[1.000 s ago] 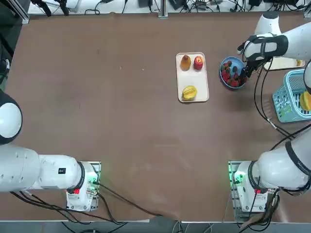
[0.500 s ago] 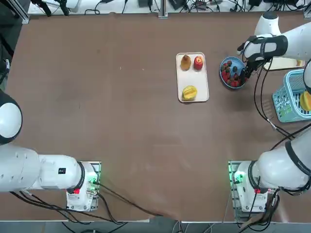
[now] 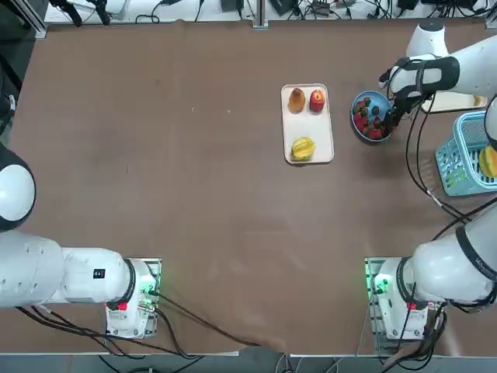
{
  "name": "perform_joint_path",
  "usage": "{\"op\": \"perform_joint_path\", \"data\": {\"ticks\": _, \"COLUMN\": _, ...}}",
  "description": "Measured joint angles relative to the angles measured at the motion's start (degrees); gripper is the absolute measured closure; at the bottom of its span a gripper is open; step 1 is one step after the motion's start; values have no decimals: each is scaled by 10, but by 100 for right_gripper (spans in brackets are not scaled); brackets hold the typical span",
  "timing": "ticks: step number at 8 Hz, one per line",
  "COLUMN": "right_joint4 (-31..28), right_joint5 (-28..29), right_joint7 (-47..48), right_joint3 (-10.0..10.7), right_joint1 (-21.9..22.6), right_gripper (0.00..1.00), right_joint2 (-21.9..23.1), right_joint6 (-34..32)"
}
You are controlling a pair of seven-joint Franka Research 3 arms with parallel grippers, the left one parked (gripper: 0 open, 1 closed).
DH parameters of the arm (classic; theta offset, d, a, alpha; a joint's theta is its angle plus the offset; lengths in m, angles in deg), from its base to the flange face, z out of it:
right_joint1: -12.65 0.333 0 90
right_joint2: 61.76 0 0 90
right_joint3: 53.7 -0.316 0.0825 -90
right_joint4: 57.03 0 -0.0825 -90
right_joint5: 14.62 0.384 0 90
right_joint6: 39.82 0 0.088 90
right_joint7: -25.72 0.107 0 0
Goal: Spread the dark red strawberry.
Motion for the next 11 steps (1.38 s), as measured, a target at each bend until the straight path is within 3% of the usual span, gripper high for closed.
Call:
{"op": "perform_joint_path", "data": {"ticks": 2, "right_joint4": 0, "right_joint5": 0, "right_joint7": 0, "right_joint3": 0, "right_joint1": 0, "right_gripper": 63, "right_joint2": 1, "right_joint6": 0}}
{"op": "perform_joint_path", "data": {"ticks": 7, "right_joint4": 17, "right_joint5": 0, "right_joint7": 0, "right_joint3": 0, "right_joint1": 0, "right_gripper": 63, "right_joint2": 20, "right_joint6": -36}}
{"op": "perform_joint_path", "data": {"ticks": 11, "right_joint4": 90, "right_joint5": 0, "right_joint7": 0, "right_joint3": 0, "right_joint1": 0, "right_gripper": 63, "right_joint2": 17, "right_joint6": -71}}
